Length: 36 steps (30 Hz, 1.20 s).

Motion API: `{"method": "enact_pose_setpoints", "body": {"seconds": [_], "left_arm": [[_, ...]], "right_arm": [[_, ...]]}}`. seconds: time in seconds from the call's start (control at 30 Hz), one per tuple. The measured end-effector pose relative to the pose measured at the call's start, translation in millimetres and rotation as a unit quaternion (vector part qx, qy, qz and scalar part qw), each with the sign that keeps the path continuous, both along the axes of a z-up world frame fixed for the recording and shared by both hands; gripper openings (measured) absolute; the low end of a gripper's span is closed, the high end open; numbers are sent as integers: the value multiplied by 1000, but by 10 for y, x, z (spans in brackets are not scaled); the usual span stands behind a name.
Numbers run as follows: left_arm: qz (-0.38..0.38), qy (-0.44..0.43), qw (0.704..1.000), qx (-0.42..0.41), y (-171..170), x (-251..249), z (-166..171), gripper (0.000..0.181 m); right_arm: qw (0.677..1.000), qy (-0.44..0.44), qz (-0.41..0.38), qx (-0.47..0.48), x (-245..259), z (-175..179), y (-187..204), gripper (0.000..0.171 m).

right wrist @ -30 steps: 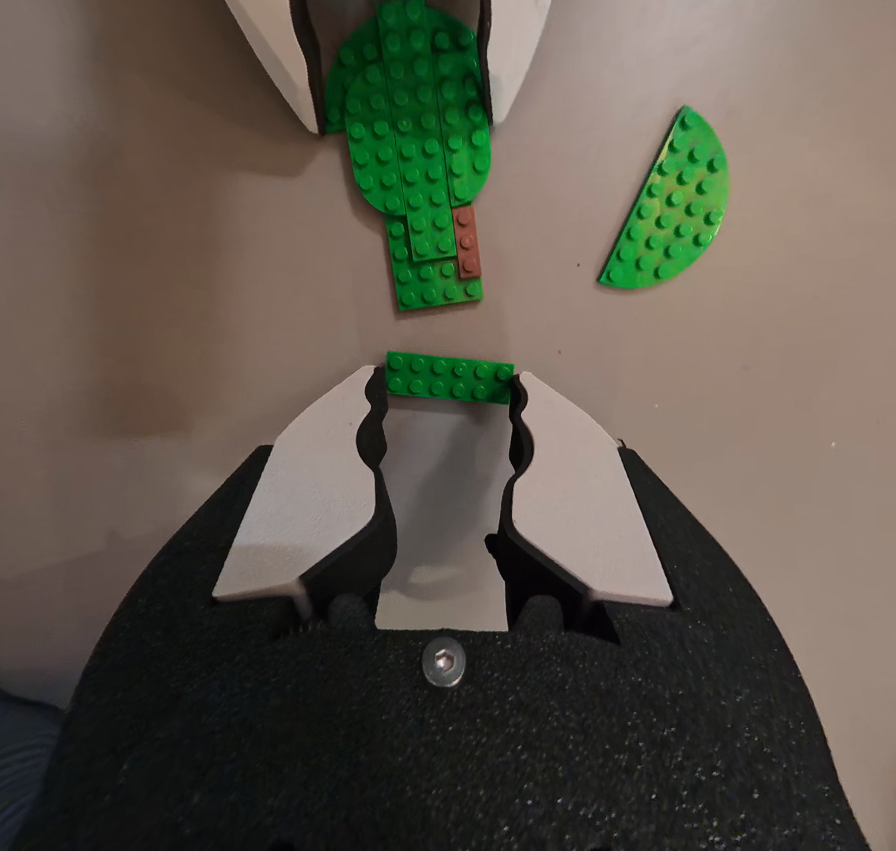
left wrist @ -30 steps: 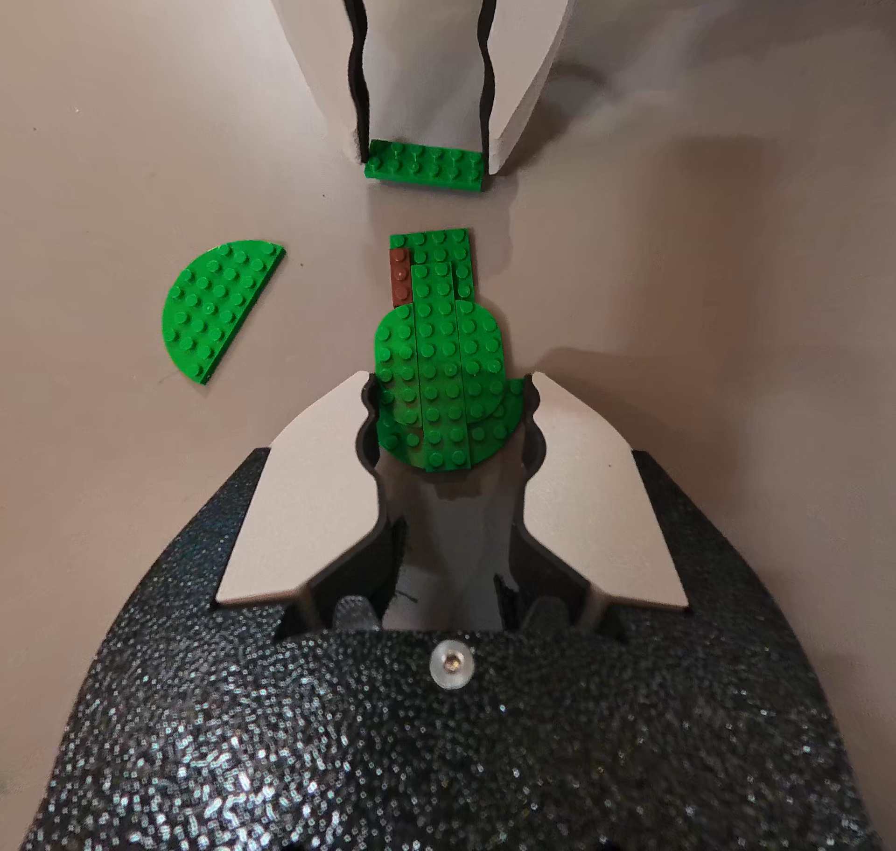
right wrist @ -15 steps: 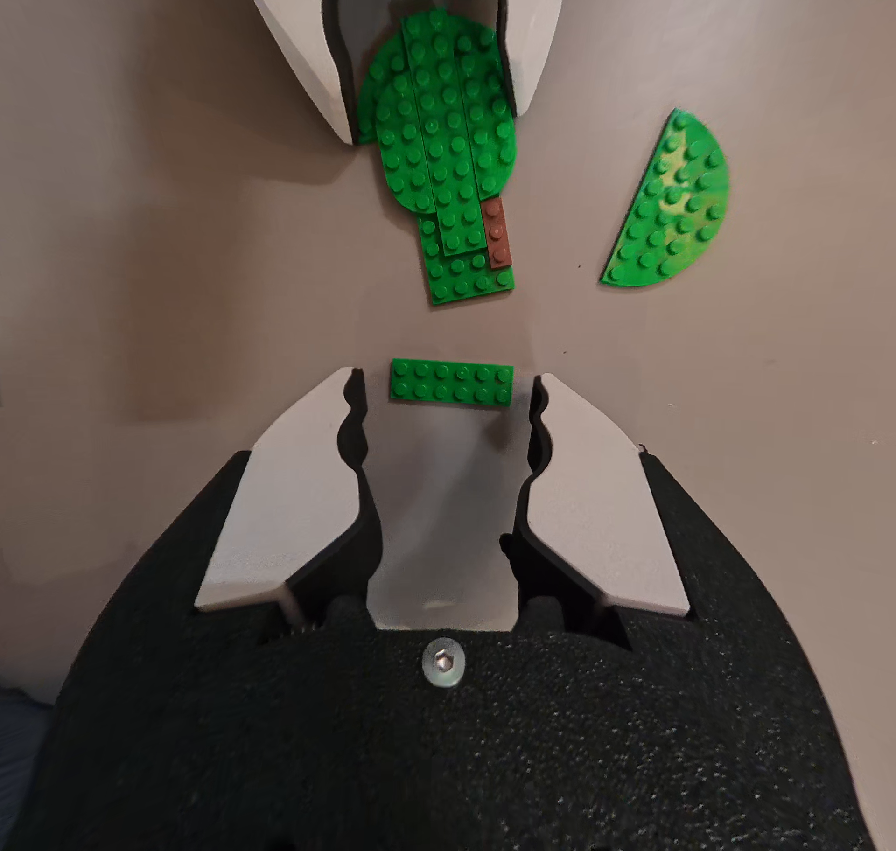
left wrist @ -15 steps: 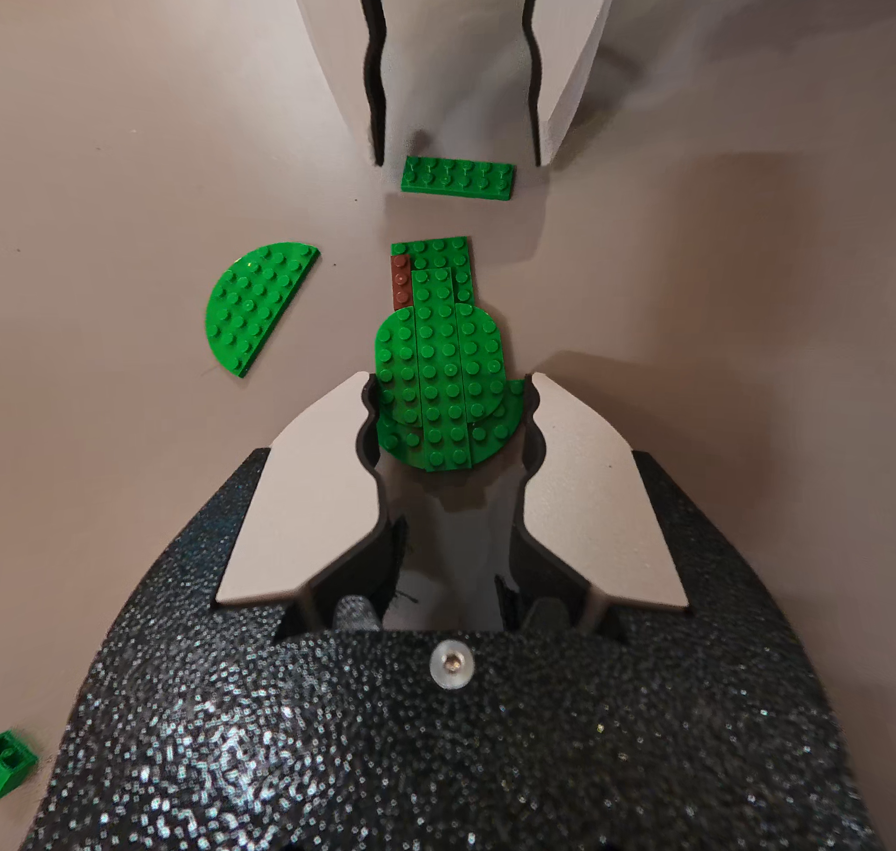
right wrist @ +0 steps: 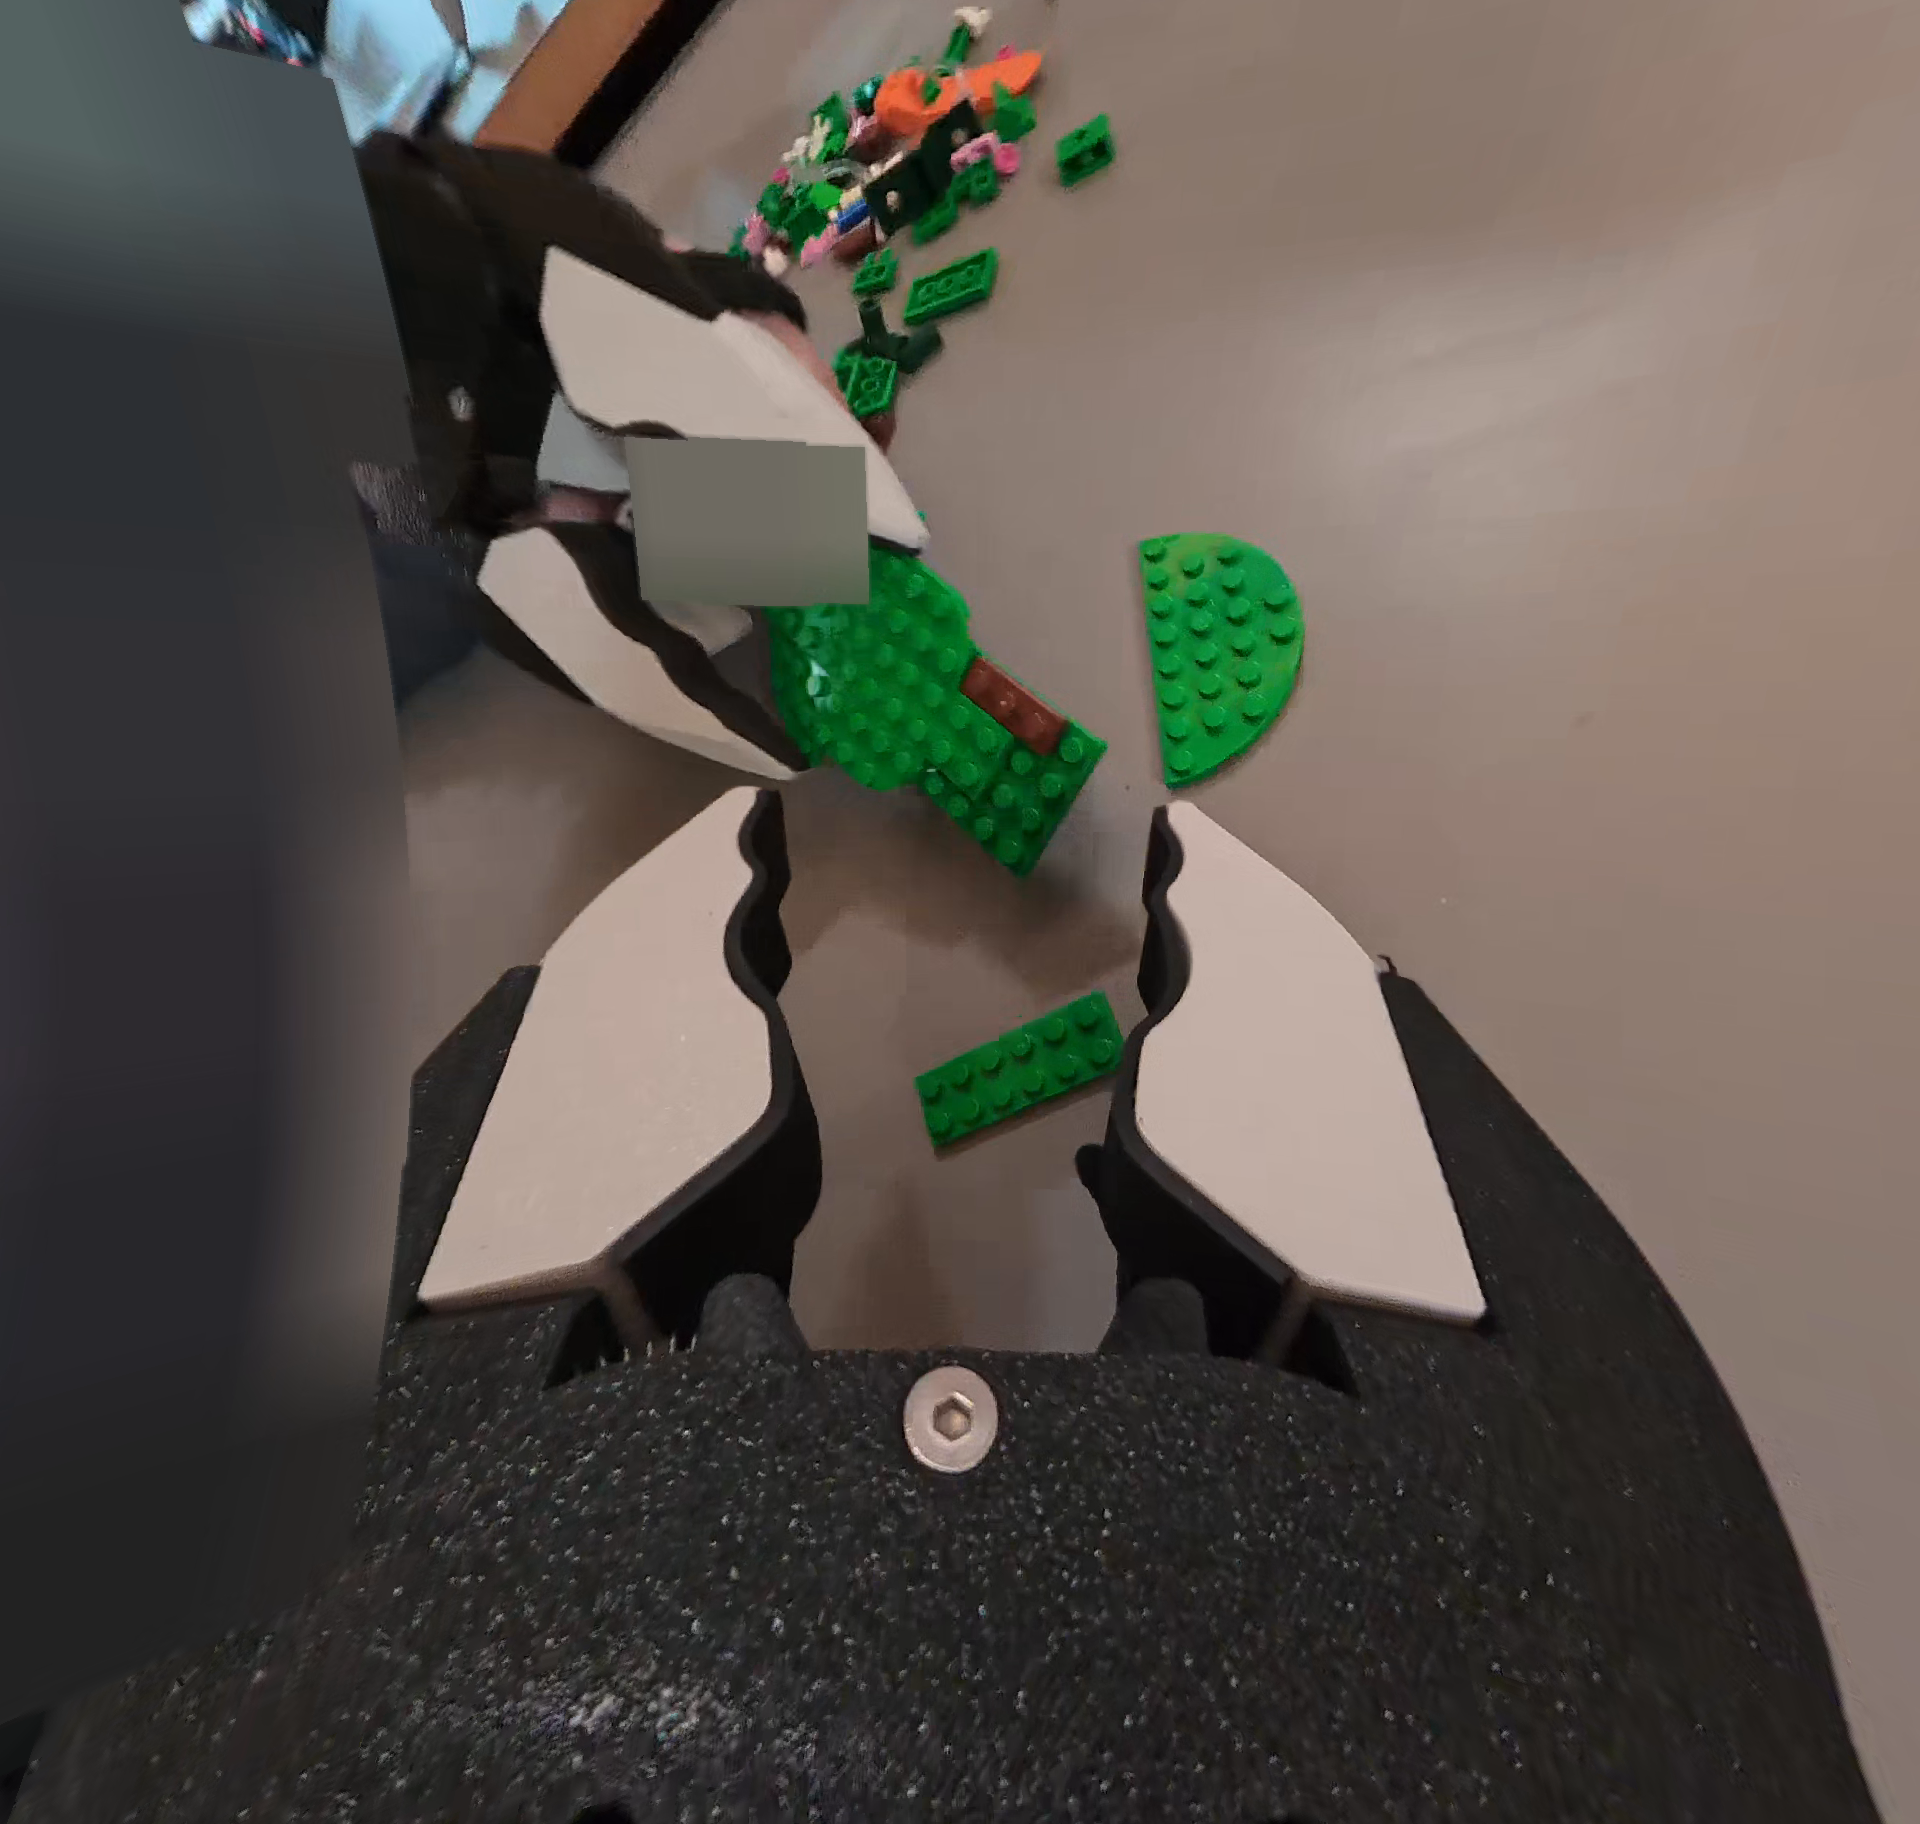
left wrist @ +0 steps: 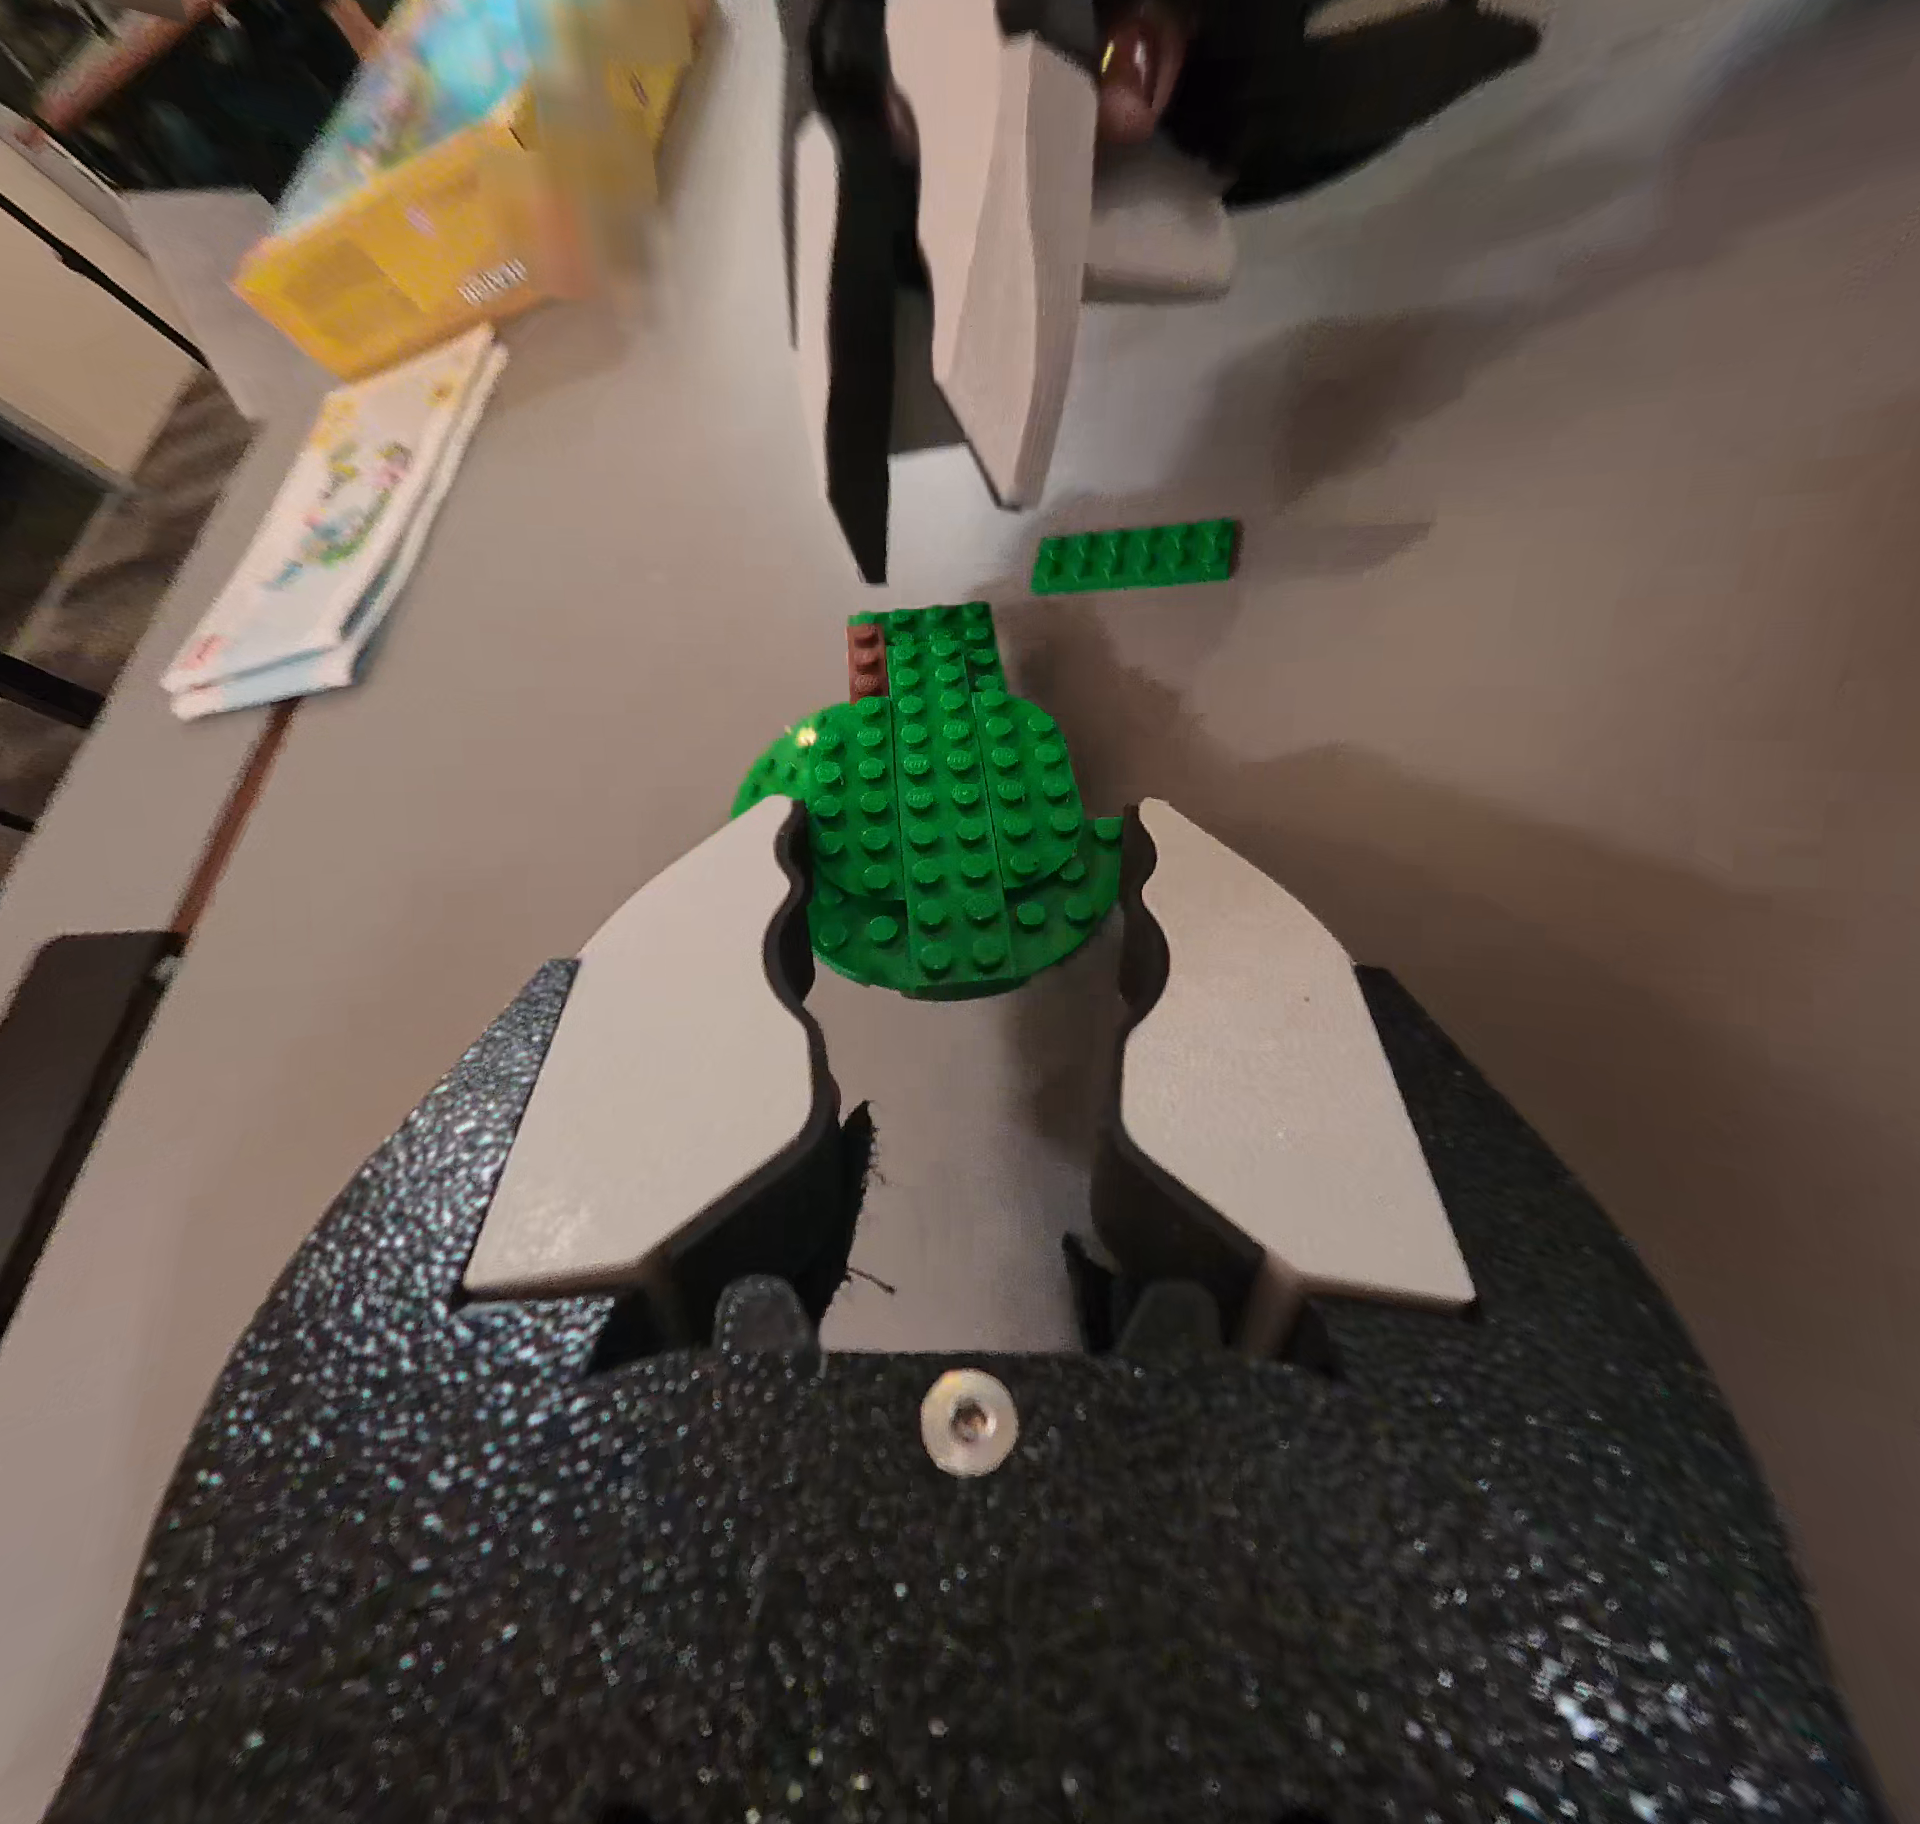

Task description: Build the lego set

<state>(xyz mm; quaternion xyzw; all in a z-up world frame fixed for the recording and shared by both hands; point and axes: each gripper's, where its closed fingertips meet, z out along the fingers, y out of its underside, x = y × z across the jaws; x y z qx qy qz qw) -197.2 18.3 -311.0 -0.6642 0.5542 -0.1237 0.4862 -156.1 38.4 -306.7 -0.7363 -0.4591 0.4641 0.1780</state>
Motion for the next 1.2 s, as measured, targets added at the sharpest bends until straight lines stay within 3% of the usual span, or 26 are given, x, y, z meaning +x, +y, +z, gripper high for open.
{"method": "enact_pose_setpoints", "body": {"seconds": [0.2, 0.33, 0.53, 0.7, 0.9, 1.07, 1.2], "left_arm": [[-32, -70, 994, 78, -68, 65, 321, 56], [-38, -95, 990, 93, -92, 66, 410, 56], [-22, -170, 985, 32, -59, 45, 523, 71], [-19, -257, 961, -96, -61, 62, 558, 76], [-34, -334, 924, -182, -99, 134, 624, 47], [-65, -335, 916, -211, -197, 202, 582, 12], [-72, -337, 909, -234, -217, 208, 527, 8]], "right_arm": [[990, 97, 10, -101, -128, 223, -114, 53], [978, 149, 51, -137, -158, 381, -248, 10], [974, 190, 64, -106, -170, 491, -275, 8], [964, 251, 72, -40, -188, 690, -296, 8], [956, 279, 83, 21, -235, 758, -374, 8], [957, 273, 77, 61, -231, 724, -349, 8], [957, 270, 82, 74, -232, 679, -358, 8]]}}
